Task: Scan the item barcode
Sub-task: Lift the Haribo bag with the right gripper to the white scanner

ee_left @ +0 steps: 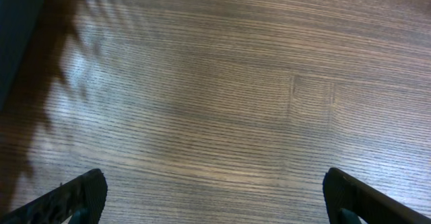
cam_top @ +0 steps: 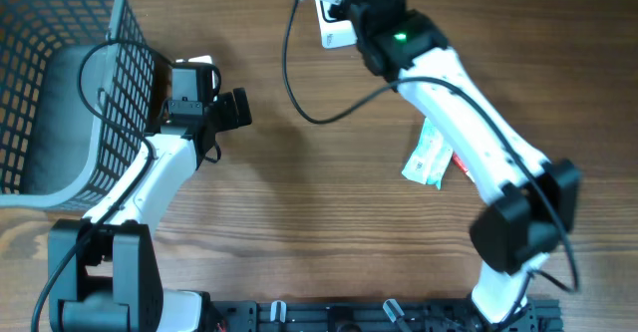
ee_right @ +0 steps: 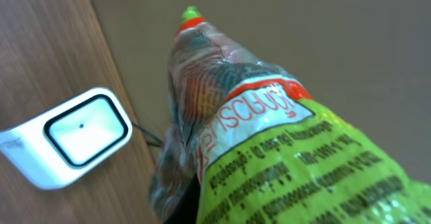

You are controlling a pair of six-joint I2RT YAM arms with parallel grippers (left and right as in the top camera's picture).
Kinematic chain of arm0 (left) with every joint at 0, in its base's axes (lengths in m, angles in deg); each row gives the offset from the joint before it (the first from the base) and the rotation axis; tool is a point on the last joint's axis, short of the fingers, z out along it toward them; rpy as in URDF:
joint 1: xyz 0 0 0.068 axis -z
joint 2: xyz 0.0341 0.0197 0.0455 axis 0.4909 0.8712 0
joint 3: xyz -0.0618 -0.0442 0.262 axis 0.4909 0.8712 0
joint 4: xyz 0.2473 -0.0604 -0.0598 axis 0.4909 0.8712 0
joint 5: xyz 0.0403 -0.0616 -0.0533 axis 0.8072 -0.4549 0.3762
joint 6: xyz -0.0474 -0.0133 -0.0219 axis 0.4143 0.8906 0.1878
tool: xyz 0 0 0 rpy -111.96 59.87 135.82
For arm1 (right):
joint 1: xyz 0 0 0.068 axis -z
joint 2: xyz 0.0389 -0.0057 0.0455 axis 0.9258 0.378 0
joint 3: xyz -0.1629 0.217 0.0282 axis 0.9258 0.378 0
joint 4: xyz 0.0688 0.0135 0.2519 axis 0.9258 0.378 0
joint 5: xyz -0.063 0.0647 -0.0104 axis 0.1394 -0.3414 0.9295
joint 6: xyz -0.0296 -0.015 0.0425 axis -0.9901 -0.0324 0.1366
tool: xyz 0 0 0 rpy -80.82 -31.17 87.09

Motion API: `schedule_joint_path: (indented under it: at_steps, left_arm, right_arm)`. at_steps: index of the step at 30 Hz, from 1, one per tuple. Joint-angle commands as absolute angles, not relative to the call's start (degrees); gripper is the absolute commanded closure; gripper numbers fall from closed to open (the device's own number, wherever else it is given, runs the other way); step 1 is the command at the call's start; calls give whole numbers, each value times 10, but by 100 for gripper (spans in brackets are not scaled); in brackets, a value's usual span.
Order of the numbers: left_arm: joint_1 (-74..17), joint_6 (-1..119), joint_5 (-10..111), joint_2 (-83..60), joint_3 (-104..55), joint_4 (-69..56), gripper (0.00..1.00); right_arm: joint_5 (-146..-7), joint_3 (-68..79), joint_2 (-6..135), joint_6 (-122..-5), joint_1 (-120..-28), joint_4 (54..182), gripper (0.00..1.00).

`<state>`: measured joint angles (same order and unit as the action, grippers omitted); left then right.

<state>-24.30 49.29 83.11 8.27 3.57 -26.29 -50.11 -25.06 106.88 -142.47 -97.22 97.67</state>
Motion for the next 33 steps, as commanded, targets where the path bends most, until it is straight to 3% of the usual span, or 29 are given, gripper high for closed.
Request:
schedule_joint_path:
  at_steps: [1,8,16,23,33]
  left_arm:
    - [-247,482,829,83,38,-264,0]
    - [-247,482,829,83,38,-264,0]
    - [-247,482,829,83,38,-264,0]
    - [-247,482,829,83,38,-264,0]
    - [-247,482,829,83,38,-264,0]
  right_arm:
    - [-448,-264,1133,-1482,-972,878,96]
    - [-437,-263,1231,-1487,-974,728,96]
    - [-438,-263,1265,-1335,-974,724,96]
    - [-394,-263,1266,-1334,-974,676,96]
    - [-426,-262,1268,-1266,-971,789,96]
